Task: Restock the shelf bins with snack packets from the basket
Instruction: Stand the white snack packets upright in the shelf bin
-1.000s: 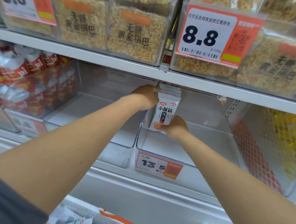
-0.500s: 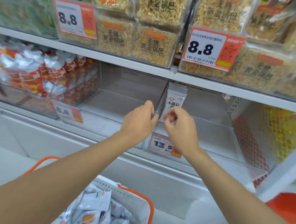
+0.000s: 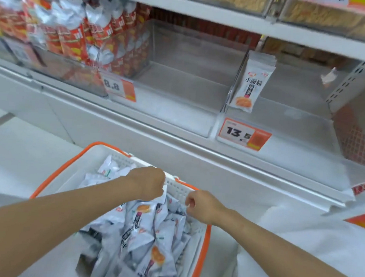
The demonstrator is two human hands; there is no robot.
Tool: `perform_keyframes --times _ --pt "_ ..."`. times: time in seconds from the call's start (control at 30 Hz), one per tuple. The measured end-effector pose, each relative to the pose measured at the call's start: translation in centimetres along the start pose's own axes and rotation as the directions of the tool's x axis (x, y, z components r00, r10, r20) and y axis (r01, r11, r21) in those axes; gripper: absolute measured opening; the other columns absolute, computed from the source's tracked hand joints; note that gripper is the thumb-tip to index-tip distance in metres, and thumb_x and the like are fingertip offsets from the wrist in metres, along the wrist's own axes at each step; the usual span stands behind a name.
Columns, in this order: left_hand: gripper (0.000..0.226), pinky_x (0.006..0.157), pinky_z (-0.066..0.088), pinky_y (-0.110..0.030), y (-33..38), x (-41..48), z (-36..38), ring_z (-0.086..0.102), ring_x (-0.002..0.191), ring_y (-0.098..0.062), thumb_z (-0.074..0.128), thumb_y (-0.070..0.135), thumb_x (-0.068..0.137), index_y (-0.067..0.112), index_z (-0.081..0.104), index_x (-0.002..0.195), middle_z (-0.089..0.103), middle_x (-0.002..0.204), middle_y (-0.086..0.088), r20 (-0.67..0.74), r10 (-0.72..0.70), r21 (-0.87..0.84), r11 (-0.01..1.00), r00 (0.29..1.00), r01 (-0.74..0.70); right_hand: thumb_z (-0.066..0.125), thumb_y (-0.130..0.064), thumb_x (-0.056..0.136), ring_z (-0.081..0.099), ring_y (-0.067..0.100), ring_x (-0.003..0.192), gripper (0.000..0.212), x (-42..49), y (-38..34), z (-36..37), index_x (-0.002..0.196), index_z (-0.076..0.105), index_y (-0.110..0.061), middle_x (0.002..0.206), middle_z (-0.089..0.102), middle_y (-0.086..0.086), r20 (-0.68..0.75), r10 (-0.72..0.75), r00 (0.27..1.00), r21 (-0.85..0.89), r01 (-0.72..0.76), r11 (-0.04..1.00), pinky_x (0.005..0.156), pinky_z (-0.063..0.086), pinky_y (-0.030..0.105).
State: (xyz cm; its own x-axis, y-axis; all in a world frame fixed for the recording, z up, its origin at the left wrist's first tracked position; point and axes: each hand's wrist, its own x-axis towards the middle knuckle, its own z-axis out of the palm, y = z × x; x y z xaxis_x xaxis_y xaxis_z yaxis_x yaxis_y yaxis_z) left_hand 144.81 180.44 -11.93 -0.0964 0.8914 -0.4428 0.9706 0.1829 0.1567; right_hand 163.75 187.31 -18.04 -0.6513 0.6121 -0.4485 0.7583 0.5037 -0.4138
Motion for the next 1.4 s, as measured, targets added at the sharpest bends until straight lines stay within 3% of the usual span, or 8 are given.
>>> perform_keyframes --times 0.2,0.33,0.57,0.67,0.8,1.1,1.27,1.4 --pt "0.025 0.093 0.044 -0.031 -0.5 0.0 1.8 0.053 0.114 -0.02 0.049 0.032 0.094 0.022 0.057 0.116 0.056 0.125 0.001 0.08 0.006 0.032 0.999 0.997 -0.009 0.071 -0.028 0.083 0.05 0.018 0.091 0.037 -0.3 -0.4 9.2 0.112 0.055 -0.013 0.106 0.057 0.003 0.384 -0.007 0.923 0.023 -0.002 1.0 0.077 0.043 0.031" --pt "0.025 0.087 0.044 -0.03 -0.7 -0.6 2.1 0.056 0.106 -0.02 0.05 0.03 0.095 0.023 0.056 0.117 0.056 0.12 0.001 0.119 -0.005 0.028 1.0 0.993 0.002 0.07 -0.039 0.087 0.042 0.014 0.076 0.051 -0.8 -1.0 12.8 0.117 0.04 -0.012 0.089 0.045 0.0 0.427 0.107 0.898 0.166 -0.195 0.967 0.055 0.03 0.028" --pt "0.024 0.078 0.037 -0.026 -0.3 -0.8 2.0 0.052 0.102 -0.017 0.051 0.028 0.094 0.024 0.055 0.117 0.055 0.122 0.003 0.13 0.004 0.019 1.0 0.991 -0.006 0.07 -0.017 0.086 0.041 0.011 0.06 0.035 -0.1 -0.8 13.2 0.093 0.063 0.017 0.073 0.045 0.008 0.397 0.204 0.895 0.331 -0.347 0.877 0.055 0.032 0.024" --pt "0.026 0.076 0.035 -0.027 0.2 -0.7 1.9 0.052 0.104 -0.017 0.05 0.029 0.095 0.024 0.054 0.12 0.054 0.124 0.002 0.127 0.018 0.021 1.0 0.992 -0.021 0.07 -0.012 0.085 0.039 0.012 0.058 0.033 -0.1 -1.0 13.5 0.057 0.054 -0.007 0.06 0.041 0.002 0.391 0.191 0.9 0.37 -0.344 0.863 0.056 0.031 0.025" --pt "0.025 0.076 0.033 -0.025 0.4 -0.6 2.0 0.051 0.107 -0.015 0.051 0.029 0.095 0.027 0.054 0.12 0.054 0.124 0.005 0.106 0.019 0.021 1.0 0.994 -0.021 0.074 -0.013 0.084 0.054 0.014 0.077 0.024 -0.2 -1.2 13.6 0.098 0.071 0.006 0.085 0.059 0.009 0.363 0.201 0.91 0.425 -0.354 0.833 0.068 0.043 0.027" --pt "0.021 0.08 0.04 -0.029 -0.7 -0.3 2.2 0.052 0.109 -0.017 0.053 0.023 0.092 0.026 0.057 0.113 0.056 0.122 0.003 0.126 0.021 -0.007 1.0 0.992 -0.021 0.06 -0.006 0.09 0.054 0.017 0.069 0.025 1.0 -3.0 8.8 0.068 0.052 -0.015 0.079 0.054 0.007 0.349 0.171 0.921 0.333 -0.293 0.896 0.06 0.044 0.026" --pt "0.042 0.086 0.046 -0.029 -1.2 -0.5 1.4 0.054 0.107 -0.022 0.047 0.006 0.091 0.016 0.049 0.131 0.056 0.126 -0.008 0.13 -0.061 -0.249 0.964 0.99 0.092 0.061 -0.002 0.087 0.065 0.027 0.069 0.027 0.1 -3.5 -1.3 0.063 0.054 -0.012 0.065 0.058 0.008 0.025 0.167 0.986 0.411 -0.163 0.897 0.066 0.052 0.037" --pt "0.065 0.086 0.046 -0.032 -0.7 -1.1 -0.2 0.051 0.115 -0.026 0.058 0.008 0.087 0.019 0.029 0.144 0.052 0.13 -0.011 0.225 -0.121 -0.622 0.746 0.967 0.238 0.063 -0.003 0.092 0.068 0.022 0.068 0.018 -2.3 -3.8 -7.2 0.076 0.057 -0.008 0.078 0.063 0.012 -0.114 0.217 0.969 0.735 -0.065 0.675 0.076 0.061 0.037"
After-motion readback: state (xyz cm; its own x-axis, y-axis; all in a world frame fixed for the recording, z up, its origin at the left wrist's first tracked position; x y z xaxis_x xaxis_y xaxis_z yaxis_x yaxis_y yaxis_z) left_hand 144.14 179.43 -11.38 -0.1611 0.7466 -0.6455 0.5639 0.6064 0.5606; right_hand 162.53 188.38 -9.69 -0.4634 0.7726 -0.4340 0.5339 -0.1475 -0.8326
